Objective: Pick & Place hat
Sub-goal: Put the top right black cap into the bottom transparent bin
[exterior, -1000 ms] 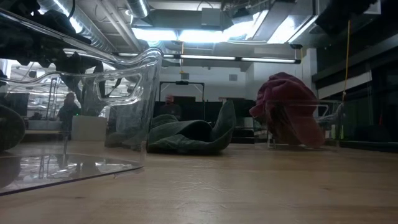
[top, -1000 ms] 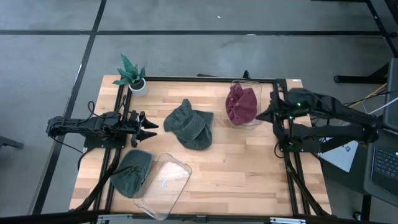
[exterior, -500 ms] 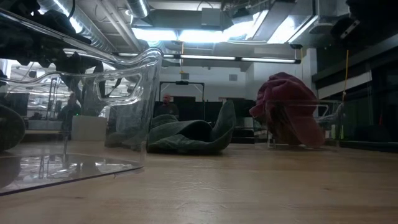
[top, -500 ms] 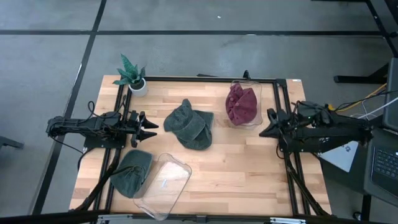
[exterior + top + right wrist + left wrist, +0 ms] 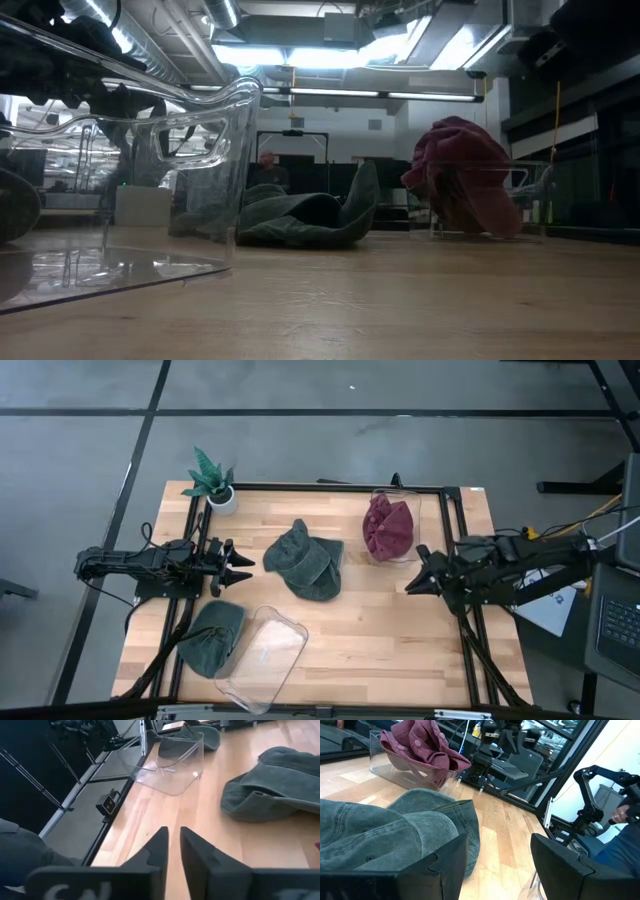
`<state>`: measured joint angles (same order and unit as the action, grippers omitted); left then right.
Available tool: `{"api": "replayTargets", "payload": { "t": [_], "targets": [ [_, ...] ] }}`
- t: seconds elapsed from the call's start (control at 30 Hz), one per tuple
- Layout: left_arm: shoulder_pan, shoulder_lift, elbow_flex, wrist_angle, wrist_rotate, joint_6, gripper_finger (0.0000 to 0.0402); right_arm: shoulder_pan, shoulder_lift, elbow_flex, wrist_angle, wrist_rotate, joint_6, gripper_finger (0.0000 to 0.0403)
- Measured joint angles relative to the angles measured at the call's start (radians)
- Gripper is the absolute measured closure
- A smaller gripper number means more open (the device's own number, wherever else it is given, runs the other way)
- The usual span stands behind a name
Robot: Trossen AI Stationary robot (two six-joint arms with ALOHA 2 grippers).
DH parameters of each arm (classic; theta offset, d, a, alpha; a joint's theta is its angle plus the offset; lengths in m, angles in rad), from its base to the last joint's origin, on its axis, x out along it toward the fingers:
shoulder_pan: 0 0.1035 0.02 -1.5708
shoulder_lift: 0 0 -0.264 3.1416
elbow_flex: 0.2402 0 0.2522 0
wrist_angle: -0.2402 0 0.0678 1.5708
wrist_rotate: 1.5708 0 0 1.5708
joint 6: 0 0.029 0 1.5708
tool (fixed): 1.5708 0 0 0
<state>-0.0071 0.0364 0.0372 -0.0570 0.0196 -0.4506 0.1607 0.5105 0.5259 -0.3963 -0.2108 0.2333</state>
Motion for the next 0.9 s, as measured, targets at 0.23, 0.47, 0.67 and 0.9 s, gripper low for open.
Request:
{"api": "replayTargets", "payload": {
  "t": [0.23, 0.47, 0.67, 0.9],
  "targets": [
    [0.0, 0.0, 0.0, 0.0, 0.0, 0.0, 0.0192, 0.073, 0.154, 0.0, 0.129, 0.119, 0.045, 0.0276],
    [0.0, 0.0, 0.0, 0.0, 0.0, 0.0, 0.0192, 0.103, 0.369, 0.025, 0.273, 0.141, 0.213, 0.0233],
    [0.0, 0.0, 0.0, 0.0, 0.0, 0.0, 0.0192, 0.103, 0.547, 0.087, 0.28, 0.225, 0.251, 0.022],
    [0.0, 0.0, 0.0, 0.0, 0.0, 0.0, 0.0192, 0.103, 0.794, 0.202, 0.285, 0.365, 0.368, 0.0219]
  ]
}}
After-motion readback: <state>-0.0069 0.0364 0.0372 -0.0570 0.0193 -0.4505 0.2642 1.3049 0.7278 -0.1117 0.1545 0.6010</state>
